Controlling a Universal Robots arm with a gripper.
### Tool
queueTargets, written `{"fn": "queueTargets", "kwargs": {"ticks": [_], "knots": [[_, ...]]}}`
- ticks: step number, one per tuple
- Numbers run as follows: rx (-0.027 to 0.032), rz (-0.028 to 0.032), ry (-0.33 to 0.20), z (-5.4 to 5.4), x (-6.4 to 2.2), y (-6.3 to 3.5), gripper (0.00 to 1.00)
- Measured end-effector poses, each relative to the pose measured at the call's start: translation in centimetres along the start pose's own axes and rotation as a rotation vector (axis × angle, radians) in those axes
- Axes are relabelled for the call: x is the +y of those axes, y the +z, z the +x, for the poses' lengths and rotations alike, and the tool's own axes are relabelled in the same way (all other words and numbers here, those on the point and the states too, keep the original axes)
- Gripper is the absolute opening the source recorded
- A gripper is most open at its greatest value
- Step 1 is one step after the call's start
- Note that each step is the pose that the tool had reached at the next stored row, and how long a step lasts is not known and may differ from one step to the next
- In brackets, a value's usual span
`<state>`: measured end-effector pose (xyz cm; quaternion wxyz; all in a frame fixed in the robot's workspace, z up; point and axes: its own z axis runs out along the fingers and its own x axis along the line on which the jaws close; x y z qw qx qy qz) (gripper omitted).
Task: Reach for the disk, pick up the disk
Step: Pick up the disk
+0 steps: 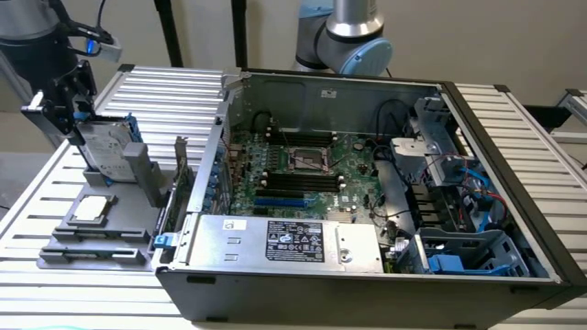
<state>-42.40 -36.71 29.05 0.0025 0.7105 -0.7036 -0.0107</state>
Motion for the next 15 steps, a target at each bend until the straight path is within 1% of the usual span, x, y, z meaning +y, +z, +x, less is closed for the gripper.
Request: {"fn": "queueTargets", "kwargs": {"ticks": [3,4,5,6,8,10,11,15], "knots": [[0.0001,-0.0001,-0.001,0.0,-0.01,0.03,0.6],[0.0,0.0,-0.002,0.0,-0.01,0.05,0.58],[0.0,0.0,-0.002,0.0,-0.01,0.05,0.51],[0.0001,-0.0001,-0.002,0.0,-0.01,0.05,0.51],[0.0001,0.0,-0.002,0.0,-0.01,0.06,0.39],[0.0001,0.0,-0.002,0.01,-0.01,0.06,0.39],[0.0001,0.0,-0.002,0.0,-0.01,0.06,0.33],[0.0,0.0,-0.002,0.01,-0.01,0.08,0.33]]}}
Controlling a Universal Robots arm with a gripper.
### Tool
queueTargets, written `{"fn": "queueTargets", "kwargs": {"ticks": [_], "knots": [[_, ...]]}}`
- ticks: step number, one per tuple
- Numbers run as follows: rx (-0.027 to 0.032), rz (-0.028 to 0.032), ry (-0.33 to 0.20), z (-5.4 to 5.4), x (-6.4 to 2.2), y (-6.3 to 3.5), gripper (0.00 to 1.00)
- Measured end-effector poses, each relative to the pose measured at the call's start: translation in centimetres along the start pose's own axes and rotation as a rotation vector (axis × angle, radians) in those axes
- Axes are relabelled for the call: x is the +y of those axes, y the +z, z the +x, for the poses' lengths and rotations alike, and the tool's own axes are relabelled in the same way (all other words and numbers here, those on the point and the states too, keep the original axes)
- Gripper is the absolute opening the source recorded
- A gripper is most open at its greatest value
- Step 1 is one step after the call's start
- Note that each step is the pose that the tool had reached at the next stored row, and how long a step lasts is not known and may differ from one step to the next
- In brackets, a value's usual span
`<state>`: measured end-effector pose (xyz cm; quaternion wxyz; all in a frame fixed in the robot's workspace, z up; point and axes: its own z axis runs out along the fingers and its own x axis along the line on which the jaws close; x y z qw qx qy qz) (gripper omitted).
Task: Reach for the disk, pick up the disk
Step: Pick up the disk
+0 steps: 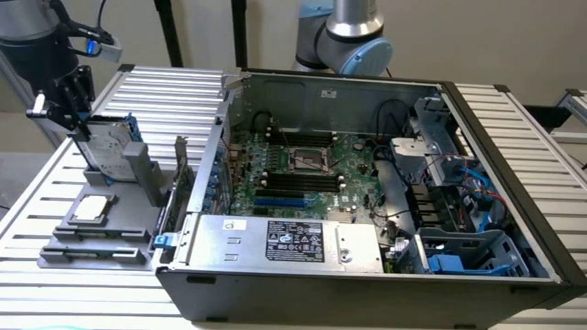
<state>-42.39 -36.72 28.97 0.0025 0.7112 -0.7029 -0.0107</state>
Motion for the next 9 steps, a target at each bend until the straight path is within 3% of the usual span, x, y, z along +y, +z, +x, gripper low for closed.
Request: {"fn": "queueTargets", "kwargs": {"ticks": [9], "knots": [[-0.0001,0.0,0.0,0.0,0.0,0.01,0.33]]}}
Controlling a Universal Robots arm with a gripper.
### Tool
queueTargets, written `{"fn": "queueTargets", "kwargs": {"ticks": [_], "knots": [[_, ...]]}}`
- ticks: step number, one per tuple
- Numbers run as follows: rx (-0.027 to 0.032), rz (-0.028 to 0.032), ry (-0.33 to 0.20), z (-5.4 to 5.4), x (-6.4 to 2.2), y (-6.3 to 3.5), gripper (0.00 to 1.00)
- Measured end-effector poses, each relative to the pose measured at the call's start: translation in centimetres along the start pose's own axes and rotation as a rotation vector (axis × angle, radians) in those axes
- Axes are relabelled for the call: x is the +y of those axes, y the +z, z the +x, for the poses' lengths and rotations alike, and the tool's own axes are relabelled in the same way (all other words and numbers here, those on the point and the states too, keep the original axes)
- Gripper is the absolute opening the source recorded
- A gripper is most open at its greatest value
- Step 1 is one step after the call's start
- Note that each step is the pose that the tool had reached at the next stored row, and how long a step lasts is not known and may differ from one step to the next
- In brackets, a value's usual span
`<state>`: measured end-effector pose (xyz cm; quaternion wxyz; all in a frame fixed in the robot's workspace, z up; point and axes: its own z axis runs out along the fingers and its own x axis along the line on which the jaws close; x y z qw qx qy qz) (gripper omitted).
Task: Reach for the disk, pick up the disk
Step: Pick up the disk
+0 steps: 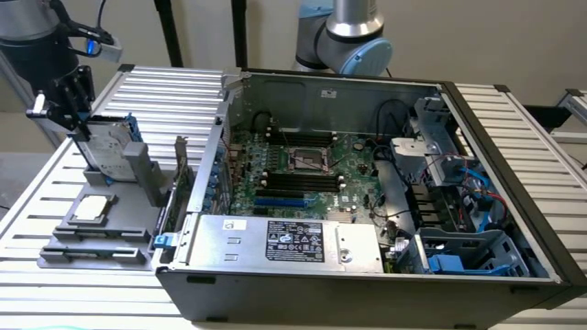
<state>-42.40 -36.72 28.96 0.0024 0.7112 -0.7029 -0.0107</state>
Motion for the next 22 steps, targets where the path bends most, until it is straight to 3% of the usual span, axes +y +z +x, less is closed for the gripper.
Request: {"fn": "queueTargets", "kwargs": {"ticks": [11,16,22], "knots": [[-0.0002,0.0002,0.0,0.0,0.0,-0.36,0.33],[0.0,0.0001,0.0,0.0,0.02,-1.62,0.33],[-0.0001,0.0,0.0,0.0,-0.04,-4.25,0.33]]}}
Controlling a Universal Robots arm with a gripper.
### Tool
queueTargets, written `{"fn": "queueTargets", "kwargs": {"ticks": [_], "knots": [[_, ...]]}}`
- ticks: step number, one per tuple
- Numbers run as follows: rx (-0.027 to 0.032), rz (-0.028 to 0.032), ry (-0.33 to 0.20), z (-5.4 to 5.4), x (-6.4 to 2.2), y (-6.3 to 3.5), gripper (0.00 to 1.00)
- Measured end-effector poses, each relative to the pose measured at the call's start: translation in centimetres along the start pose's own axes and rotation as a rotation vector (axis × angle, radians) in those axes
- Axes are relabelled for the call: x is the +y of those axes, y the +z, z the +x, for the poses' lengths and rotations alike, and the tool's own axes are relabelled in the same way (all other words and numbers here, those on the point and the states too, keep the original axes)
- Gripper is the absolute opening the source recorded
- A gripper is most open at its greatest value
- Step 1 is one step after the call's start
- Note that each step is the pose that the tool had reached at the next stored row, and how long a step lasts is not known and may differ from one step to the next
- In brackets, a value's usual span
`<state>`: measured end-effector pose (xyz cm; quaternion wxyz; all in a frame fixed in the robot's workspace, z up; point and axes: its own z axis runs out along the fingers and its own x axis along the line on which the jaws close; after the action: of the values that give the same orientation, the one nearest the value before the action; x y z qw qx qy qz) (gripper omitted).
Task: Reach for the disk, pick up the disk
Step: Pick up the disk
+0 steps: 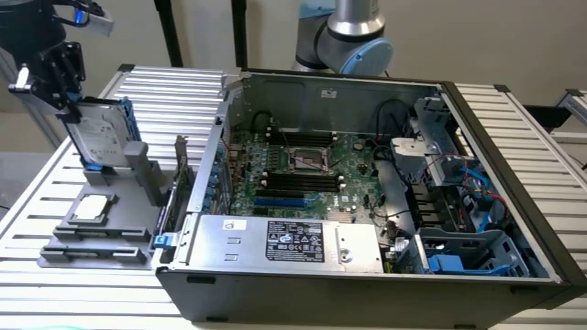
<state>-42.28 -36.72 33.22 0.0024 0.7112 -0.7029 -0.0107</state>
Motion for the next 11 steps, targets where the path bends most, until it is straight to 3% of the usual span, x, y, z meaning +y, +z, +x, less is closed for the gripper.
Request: {"fn": "queueTargets", "kwargs": {"ticks": [6,11], "knots": [[0.0,0.0,0.0,0.0,-0.23,-2.07,0.33],[0.0001,-0.0001,0.0,0.0,-0.62,-4.34,0.33]]}}
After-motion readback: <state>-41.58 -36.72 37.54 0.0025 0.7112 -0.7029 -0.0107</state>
